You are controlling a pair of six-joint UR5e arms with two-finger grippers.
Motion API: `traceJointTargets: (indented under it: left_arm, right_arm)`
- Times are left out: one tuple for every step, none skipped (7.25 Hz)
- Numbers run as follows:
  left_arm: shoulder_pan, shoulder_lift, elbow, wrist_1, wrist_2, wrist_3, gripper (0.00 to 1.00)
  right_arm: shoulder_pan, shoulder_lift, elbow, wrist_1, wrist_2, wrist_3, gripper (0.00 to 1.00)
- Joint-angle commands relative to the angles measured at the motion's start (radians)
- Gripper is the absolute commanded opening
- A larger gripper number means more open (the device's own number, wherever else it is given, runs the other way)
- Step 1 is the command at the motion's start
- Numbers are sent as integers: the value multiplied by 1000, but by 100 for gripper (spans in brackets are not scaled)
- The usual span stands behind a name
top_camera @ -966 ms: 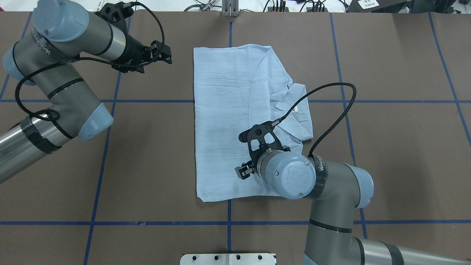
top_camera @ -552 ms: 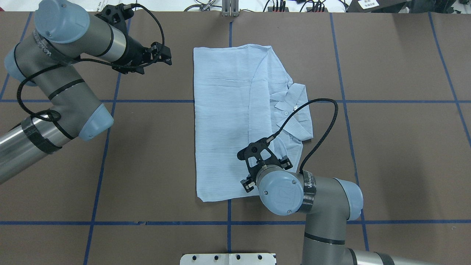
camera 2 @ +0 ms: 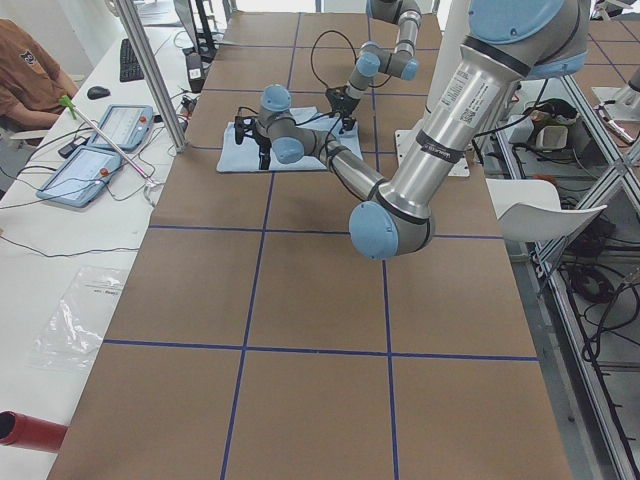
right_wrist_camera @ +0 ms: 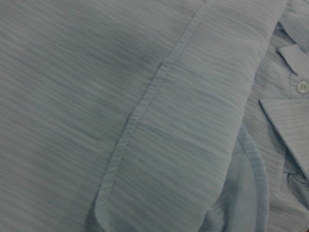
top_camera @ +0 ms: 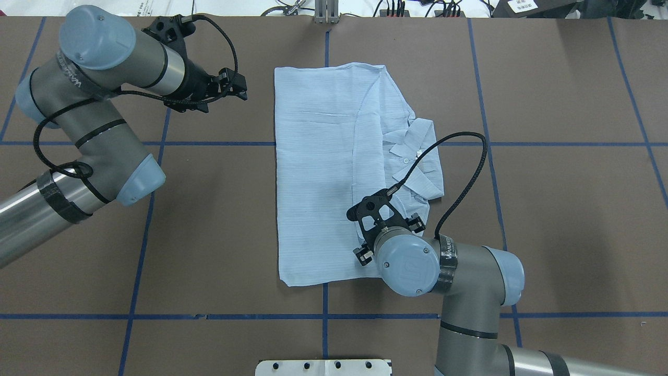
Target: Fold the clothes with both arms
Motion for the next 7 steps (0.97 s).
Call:
traceJointTargets:
  left_arm:
    - [19,-6,1,0,1,-11,100]
    - [23,-7,-1,0,1,-13,100]
    - [27,-7,1,0,3,-13,100]
    - [30,-9,1,0,3,-18,100]
    - [39,-10,-1,0,4,-19,100]
    - [41,-12,-1,-2,4,-24,100]
    - [41,-12,-1,-2,4,-24,100]
  right_arm:
    - [16,-49,31,0,1,-8,100]
    - [18,-85,60,0,3,-11,100]
    - [19,-137,94,0,1,-11,100]
    - [22,-204,129,1,-1,-13,100]
    - [24,-277,161,10,1,-16,100]
    - [32,-316,177,12,1,-37,100]
    - [54,-323,203,12,12,-64,100]
